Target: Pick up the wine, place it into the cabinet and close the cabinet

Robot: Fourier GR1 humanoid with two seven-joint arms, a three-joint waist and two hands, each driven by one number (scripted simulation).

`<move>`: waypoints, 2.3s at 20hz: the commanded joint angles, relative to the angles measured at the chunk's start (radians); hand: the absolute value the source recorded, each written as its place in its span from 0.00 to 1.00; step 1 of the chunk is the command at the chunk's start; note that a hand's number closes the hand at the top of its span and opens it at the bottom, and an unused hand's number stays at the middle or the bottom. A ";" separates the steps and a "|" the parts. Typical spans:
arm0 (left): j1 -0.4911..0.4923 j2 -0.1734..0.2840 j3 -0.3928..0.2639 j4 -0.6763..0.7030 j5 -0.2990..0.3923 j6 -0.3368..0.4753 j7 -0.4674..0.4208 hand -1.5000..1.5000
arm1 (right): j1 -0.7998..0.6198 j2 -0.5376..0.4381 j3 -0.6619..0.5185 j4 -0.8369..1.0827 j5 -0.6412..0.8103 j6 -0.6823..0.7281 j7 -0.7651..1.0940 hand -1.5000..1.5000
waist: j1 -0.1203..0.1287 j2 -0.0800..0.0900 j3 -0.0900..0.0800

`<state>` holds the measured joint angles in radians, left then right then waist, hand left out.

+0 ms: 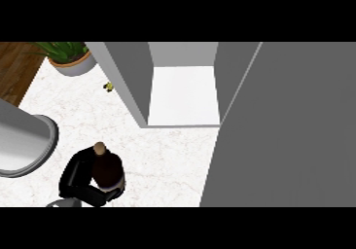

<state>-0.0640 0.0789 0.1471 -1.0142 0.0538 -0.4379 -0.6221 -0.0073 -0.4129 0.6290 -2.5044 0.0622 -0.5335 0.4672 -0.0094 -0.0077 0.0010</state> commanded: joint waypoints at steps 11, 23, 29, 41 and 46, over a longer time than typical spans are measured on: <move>0.111 -0.078 -0.229 -0.360 0.099 0.144 0.219 1.00 | 0.119 -0.074 0.000 -0.228 0.041 0.006 0.030 0.00 | -0.004 0.001 0.000; 0.023 -0.079 -0.386 -0.434 0.085 0.478 0.251 1.00 | 0.153 -0.082 0.005 -0.228 0.014 -0.007 -0.027 0.00 | -0.008 0.003 -0.001; -0.108 -0.079 -0.406 -0.366 0.057 0.600 0.313 1.00 | 0.179 -0.118 -0.036 -0.215 -0.016 0.022 -0.044 0.00 | -0.008 0.006 -0.001; -0.384 -0.076 -0.326 -0.107 0.071 0.613 0.331 1.00 | 0.250 -0.128 0.002 -0.254 -0.004 0.014 -0.101 0.00 | -0.028 0.006 -0.002; -0.420 -0.079 -0.402 0.029 0.114 0.670 0.253 1.00 | 0.229 -0.148 -0.079 -0.227 -0.093 0.056 -0.114 0.00 | -0.021 0.009 -0.001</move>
<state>-0.4375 0.0009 -0.2242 -1.0754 0.1470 0.1995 -0.3369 0.1660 -0.5181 0.5957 -2.5159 0.0374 -0.5050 0.2766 -0.0286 0.0000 -0.0007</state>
